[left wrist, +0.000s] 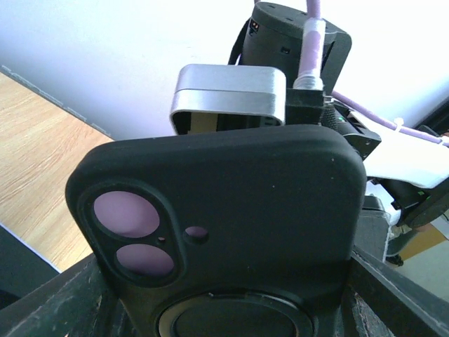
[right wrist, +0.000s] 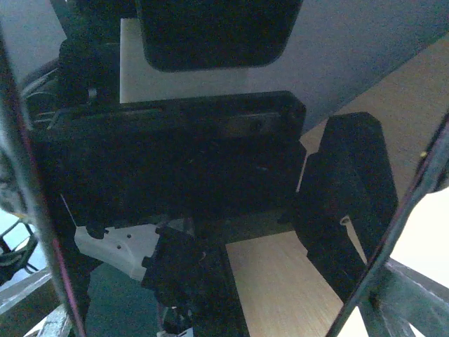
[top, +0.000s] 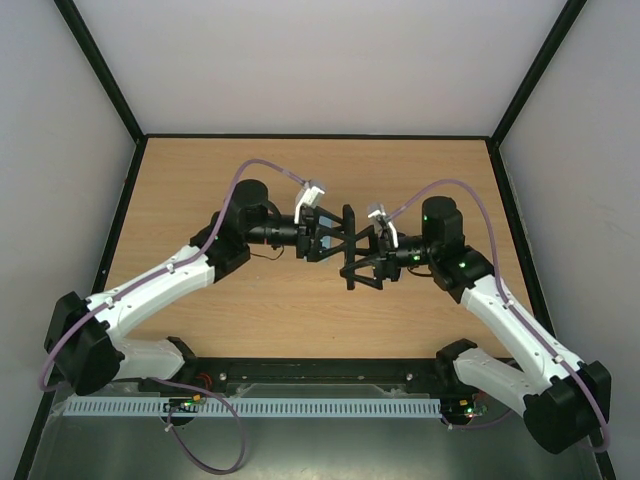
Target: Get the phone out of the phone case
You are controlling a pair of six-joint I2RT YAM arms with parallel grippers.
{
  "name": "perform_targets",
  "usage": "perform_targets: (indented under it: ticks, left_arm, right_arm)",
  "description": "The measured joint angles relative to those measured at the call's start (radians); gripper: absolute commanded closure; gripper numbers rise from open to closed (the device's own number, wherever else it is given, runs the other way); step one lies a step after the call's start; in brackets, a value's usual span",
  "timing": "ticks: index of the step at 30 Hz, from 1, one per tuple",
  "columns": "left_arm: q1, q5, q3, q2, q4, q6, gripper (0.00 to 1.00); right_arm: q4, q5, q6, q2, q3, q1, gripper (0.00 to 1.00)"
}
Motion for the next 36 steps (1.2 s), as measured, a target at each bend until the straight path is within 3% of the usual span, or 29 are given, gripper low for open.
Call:
perform_targets:
  ticks: [4, 6, 9, 14, 19, 27, 36]
  left_arm:
    - [0.000, 0.006, 0.005, -0.002, 0.000, 0.004, 0.61]
    - [0.000, 0.006, 0.005, -0.002, -0.005, 0.013, 0.48]
    - [0.000, 0.001, 0.005, -0.003, -0.014, 0.026, 0.20]
    - [-0.003, -0.043, 0.005, -0.013, -0.031, 0.035, 0.02]
    - [-0.006, -0.202, 0.005, -0.064, -0.072, 0.008, 0.06]
    - [-0.116, -0.541, 0.059, 0.011, -0.187, -0.050, 0.26]
    - [-0.166, -0.709, 0.123, 0.162, -0.250, -0.085, 0.50]
  right_arm:
    - [0.027, -0.008, 0.027, 0.007, -0.007, 0.002, 0.23]
    - [0.034, -0.013, 0.040, 0.007, -0.012, 0.002, 0.31]
    - [0.032, -0.010, 0.046, 0.006, -0.017, 0.002, 0.44]
    - [-0.013, 0.032, -0.018, -0.006, -0.018, 0.002, 0.48]
    - [-0.087, 0.233, -0.125, -0.018, -0.021, 0.003, 0.48]
    - [-0.132, 0.581, -0.217, -0.012, -0.047, 0.003, 0.49]
    - [-0.142, 0.716, -0.237, -0.007, -0.051, 0.005, 0.50]
